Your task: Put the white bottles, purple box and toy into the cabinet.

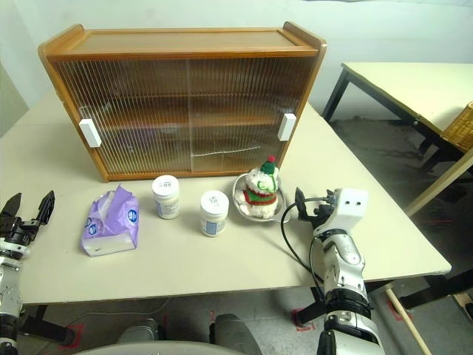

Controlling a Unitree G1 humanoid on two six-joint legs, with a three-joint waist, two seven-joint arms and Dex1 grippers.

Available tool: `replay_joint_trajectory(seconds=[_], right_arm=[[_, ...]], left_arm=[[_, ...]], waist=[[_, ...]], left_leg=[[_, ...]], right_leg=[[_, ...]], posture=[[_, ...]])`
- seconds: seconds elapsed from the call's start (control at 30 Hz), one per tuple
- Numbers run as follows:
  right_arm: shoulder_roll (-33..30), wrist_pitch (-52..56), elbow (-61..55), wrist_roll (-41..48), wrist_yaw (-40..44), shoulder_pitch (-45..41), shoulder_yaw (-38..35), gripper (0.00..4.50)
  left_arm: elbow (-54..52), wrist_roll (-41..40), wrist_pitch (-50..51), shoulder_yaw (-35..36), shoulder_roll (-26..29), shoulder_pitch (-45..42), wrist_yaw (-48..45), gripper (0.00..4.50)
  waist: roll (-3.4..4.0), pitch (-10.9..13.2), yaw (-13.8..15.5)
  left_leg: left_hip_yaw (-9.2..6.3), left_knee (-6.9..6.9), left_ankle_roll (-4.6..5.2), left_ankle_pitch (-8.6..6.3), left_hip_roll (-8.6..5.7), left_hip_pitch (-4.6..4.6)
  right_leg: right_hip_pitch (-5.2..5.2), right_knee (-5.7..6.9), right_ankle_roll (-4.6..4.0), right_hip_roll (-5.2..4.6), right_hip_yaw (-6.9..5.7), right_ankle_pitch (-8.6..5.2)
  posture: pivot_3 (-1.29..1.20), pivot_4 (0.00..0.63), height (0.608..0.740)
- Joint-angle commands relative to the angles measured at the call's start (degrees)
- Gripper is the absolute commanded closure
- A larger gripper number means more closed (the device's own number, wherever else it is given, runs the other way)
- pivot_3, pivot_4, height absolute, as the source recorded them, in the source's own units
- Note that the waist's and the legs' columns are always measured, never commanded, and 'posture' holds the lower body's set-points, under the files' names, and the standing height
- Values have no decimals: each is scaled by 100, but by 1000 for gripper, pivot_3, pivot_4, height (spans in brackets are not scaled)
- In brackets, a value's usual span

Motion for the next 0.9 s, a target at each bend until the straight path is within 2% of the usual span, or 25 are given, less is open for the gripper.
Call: replay_joint_trajectory(seconds=[0.03, 0.4, 0.53, 0.7, 0.9], right_arm=[[-53, 16, -45, 17, -20, -51, 0, 0], [-462, 375, -969, 306, 4, -417, -169, 0], [-703, 742, -1644, 485, 452, -493, -15, 0], [-1126, 2500, -3163, 1871, 1777, -529, 121, 0], [-1743, 4144, -4460, 2806, 2675, -541, 419, 0]], left_arm=[[386, 30, -86, 33, 82, -139, -123, 32], [638, 51, -143, 12, 193, -458, -225, 32], [505, 36, -118, 13, 206, -481, -218, 32], [321, -32, 4, 46, 308, -325, -335, 32], [206, -135, 188, 167, 520, -195, -413, 32]], waist=[[1, -1, 3], [5, 0, -32], [7, 1, -44], [6, 0, -67], [-4, -6, -72]], left_leg=[[0, 0, 0, 0, 0, 0], [2, 1, 9, 6, -2, -1], [10, 1, 10, 6, -10, -3], [56, 5, 12, 7, -52, -4], [92, 6, 12, 7, -73, -2]], right_leg=[[0, 0, 0, 0, 0, 0], [-2, 1, 3, 5, 4, 3], [-5, 0, 4, 22, 4, 3], [-9, 1, 39, 75, 10, -17], [-8, 1, 35, 96, 5, -21]], posture=[[-132, 0, 740], [-148, 0, 740], [-149, 0, 740], [-156, 0, 740], [-151, 0, 740]])
